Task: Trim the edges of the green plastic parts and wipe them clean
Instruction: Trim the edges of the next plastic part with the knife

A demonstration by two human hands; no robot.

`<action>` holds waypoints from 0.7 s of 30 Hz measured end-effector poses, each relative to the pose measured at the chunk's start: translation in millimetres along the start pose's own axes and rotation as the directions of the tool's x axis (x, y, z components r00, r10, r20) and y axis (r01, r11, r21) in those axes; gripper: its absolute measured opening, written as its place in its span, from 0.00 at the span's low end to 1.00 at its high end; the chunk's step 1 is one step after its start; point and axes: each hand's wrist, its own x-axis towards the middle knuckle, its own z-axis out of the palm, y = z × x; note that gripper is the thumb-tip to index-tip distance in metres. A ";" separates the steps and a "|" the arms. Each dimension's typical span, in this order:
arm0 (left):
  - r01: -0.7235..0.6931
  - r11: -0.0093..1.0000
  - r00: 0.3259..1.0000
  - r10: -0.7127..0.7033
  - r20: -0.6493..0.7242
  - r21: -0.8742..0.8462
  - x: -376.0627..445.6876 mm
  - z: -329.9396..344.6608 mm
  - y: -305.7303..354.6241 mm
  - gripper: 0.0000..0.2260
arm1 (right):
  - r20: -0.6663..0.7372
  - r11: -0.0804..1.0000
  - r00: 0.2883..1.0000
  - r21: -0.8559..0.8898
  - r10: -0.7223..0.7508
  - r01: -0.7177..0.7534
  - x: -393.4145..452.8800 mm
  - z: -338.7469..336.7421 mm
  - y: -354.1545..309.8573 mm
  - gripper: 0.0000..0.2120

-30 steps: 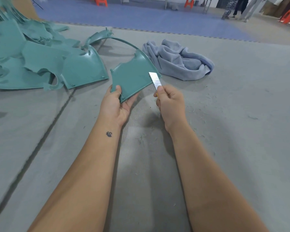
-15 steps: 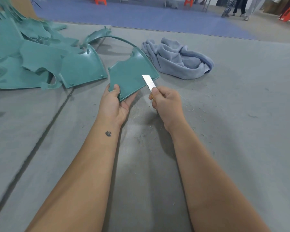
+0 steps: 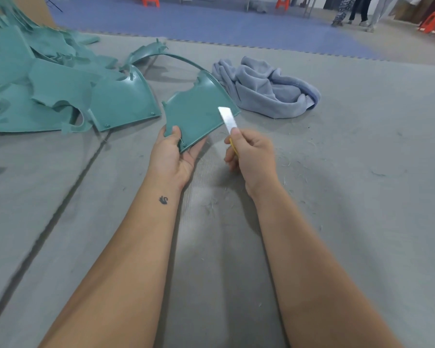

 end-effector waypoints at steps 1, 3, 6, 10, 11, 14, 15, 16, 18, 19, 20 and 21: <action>-0.004 1.000 1.000 0.004 -0.002 -0.001 0.2 0.0 0.0 0.09 | 0.021 0.999 1.000 -0.032 -0.011 0.012 -0.7 1.3 0.5 0.15; -0.010 1.000 1.000 0.010 -0.009 -0.011 0.6 -0.5 0.3 0.10 | 0.046 0.997 0.999 -0.068 -0.023 0.026 -1.2 2.4 1.1 0.16; -0.018 1.000 1.000 0.018 -0.013 -0.024 1.3 -1.6 0.7 0.10 | 0.061 0.997 0.998 -0.080 -0.008 0.013 -2.1 2.5 0.2 0.16; -0.020 0.999 1.000 0.020 0.002 -0.041 1.9 -3.2 1.4 0.10 | 0.076 0.998 0.997 -0.062 0.010 -0.006 -3.7 0.2 -3.2 0.16; -0.018 0.999 1.000 0.019 0.005 -0.049 1.6 -2.9 0.9 0.10 | 0.089 0.998 0.996 -0.068 0.007 -0.001 -3.9 0.4 -3.5 0.16; -0.032 0.998 0.999 0.032 0.003 -0.062 1.8 -1.9 -0.1 0.10 | 0.191 0.984 0.981 -0.166 -0.023 0.055 -7.7 5.2 -3.2 0.16; -0.032 0.997 0.999 0.032 -0.002 -0.065 2.1 -1.6 0.3 0.10 | 0.206 0.982 0.978 -0.176 -0.033 0.071 -8.5 6.5 -2.9 0.16; -0.021 0.997 1.000 0.020 -0.009 -0.076 2.3 -2.2 0.7 0.10 | 0.195 0.986 0.980 -0.150 -0.040 0.070 -8.5 5.8 -3.0 0.16; 0.024 0.993 1.000 -0.025 -0.013 -0.119 2.0 -3.6 3.0 0.10 | 0.121 0.999 0.992 -0.011 -0.033 0.035 -6.7 0.2 -4.3 0.15; 0.048 0.990 0.999 -0.050 -0.012 -0.133 1.5 -4.4 4.5 0.11 | 0.083 0.998 0.996 0.068 -0.023 0.018 -5.2 -2.8 -5.0 0.15; 0.069 0.988 0.997 -0.071 -0.008 -0.135 1.1 -4.8 5.7 0.11 | 0.055 0.992 0.998 0.126 -0.016 0.009 -3.8 -4.6 -5.2 0.14; 0.087 0.988 0.996 -0.088 0.000 -0.129 0.7 -4.5 6.6 0.12 | 0.037 0.988 0.999 0.151 -0.017 0.011 -2.8 -4.8 -4.8 0.14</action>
